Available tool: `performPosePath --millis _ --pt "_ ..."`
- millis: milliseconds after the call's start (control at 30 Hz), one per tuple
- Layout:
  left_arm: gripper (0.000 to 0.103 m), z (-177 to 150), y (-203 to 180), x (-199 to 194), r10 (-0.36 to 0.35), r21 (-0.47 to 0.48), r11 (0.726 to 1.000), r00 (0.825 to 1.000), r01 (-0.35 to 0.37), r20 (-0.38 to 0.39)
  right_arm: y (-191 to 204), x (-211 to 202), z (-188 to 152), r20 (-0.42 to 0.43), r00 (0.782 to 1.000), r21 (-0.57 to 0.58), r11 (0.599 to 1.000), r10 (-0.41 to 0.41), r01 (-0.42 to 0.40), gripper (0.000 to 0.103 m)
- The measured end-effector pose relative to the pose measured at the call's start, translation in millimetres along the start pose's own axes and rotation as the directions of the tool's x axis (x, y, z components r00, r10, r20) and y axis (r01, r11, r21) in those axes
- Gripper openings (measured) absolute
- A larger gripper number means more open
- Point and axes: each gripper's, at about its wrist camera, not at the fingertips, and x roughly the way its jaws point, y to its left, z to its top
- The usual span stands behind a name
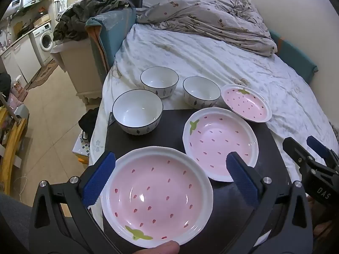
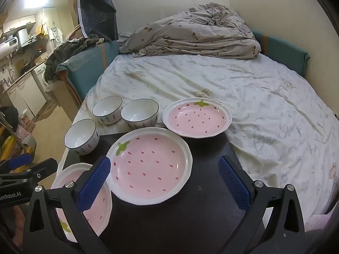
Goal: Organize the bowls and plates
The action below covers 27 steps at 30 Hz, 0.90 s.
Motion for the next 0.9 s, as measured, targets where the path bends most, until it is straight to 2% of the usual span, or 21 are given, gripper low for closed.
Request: performPosePath --millis 900 --pt "0.103 -0.2 0.6 0.0 0.001 0.002 1.0 1.0 -0.001 0.002 -0.2 -0.8 0.4 0.008 1.0 0.0 1.0 0.0 0.0 0.103"
